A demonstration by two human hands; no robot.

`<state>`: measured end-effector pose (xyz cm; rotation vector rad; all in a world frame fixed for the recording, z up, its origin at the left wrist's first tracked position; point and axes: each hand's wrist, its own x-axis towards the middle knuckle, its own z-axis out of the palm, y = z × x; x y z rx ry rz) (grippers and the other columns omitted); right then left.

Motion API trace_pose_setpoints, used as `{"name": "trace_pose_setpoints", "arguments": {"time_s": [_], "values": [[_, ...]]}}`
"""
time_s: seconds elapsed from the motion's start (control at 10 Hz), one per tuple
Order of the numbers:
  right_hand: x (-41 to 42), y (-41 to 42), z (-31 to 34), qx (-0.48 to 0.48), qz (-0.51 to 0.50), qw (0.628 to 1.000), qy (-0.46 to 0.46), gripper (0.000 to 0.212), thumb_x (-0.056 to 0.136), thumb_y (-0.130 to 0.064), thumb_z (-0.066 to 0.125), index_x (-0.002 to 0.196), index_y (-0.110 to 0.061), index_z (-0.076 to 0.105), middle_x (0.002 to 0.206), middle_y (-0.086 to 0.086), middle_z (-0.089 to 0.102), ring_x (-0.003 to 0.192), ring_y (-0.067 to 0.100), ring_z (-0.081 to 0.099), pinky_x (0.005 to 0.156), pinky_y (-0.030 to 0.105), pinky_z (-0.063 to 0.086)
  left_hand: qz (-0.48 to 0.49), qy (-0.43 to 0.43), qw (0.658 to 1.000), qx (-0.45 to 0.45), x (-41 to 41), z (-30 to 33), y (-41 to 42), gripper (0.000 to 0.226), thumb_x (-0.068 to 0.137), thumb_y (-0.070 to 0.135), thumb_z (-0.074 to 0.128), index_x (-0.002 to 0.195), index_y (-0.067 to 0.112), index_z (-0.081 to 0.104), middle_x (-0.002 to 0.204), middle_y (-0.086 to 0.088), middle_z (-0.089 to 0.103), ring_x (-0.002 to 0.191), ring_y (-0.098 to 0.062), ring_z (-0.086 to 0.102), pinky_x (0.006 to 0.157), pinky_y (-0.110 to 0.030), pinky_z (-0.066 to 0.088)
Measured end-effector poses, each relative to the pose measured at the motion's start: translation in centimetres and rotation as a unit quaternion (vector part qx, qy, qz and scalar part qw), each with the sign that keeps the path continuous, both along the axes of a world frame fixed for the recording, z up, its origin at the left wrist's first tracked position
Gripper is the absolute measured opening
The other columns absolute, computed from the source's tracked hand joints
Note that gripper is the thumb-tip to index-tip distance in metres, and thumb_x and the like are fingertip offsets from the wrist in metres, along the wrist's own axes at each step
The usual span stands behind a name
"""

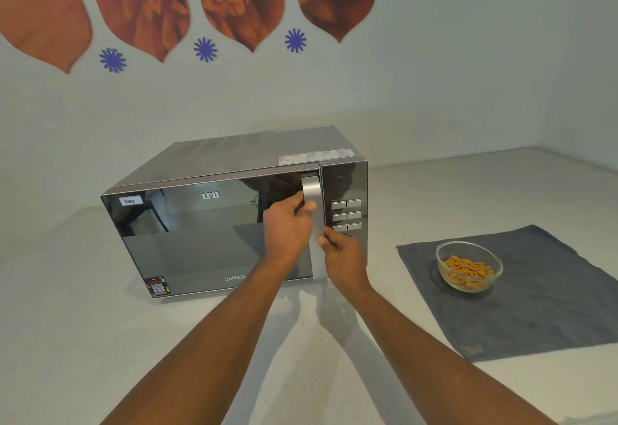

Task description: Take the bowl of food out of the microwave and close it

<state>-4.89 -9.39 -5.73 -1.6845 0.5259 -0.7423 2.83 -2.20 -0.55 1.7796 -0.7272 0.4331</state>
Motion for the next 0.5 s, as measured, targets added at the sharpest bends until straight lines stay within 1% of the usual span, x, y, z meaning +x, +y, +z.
{"name": "trace_pose_setpoints", "arguments": {"time_s": [0.1,0.2,0.3,0.4,0.5], "values": [[-0.1,0.2,0.2,0.001,-0.005,1.000,-0.001,0.034,0.095,-0.020,0.058,0.128,-0.009,0.062,0.115,0.004,0.071,0.095,0.013,0.062,0.083,0.016,0.043,-0.004,0.002,1.000,-0.003,-0.1,0.1,0.0,0.018,0.091,0.020,0.069,0.106,0.013,0.075,0.060,0.037,0.058,0.071,0.019,0.059,0.053,0.000,0.040],[-0.3,0.3,0.7,-0.004,-0.006,1.000,0.003,0.034,0.096,-0.018,0.058,0.127,-0.007,0.062,0.114,0.007,0.071,0.095,0.014,0.061,0.086,0.020,0.045,-0.005,0.008,1.000,0.016,-0.7,0.8,0.1,0.016,0.093,0.021,0.067,0.104,0.015,0.076,0.067,0.025,0.061,0.063,0.002,0.062,0.059,-0.006,0.042],[-0.3,0.3,1.3,-0.002,-0.009,1.000,0.008,0.032,0.097,-0.017,0.056,0.125,-0.005,0.064,0.111,0.011,0.072,0.099,0.025,0.065,0.090,0.027,0.049,0.002,0.009,1.000,0.025,-1.2,1.5,0.0,0.016,0.093,0.020,0.066,0.103,0.013,0.076,0.066,0.020,0.061,0.062,-0.001,0.060,0.057,-0.005,0.041],[-0.8,0.7,2.1,-0.012,-0.009,1.000,0.020,0.032,0.097,-0.019,0.055,0.124,-0.004,0.065,0.110,0.013,0.072,0.099,0.026,0.065,0.096,0.035,0.051,-0.007,0.011,0.999,0.029,-1.5,2.0,0.3,0.017,0.094,0.020,0.064,0.106,0.013,0.075,0.071,0.011,0.067,0.063,0.000,0.059,0.060,-0.013,0.043],[-1.3,1.2,2.3,-0.025,-0.013,0.999,0.029,0.032,0.098,-0.020,0.053,0.121,-0.001,0.065,0.109,0.018,0.072,0.096,0.028,0.064,0.098,0.042,0.052,-0.006,0.011,0.999,0.039,-2.0,1.7,0.7,0.020,0.096,0.020,0.061,0.110,0.012,0.072,0.082,0.010,0.066,0.064,0.005,0.054,0.062,-0.015,0.046]]}}
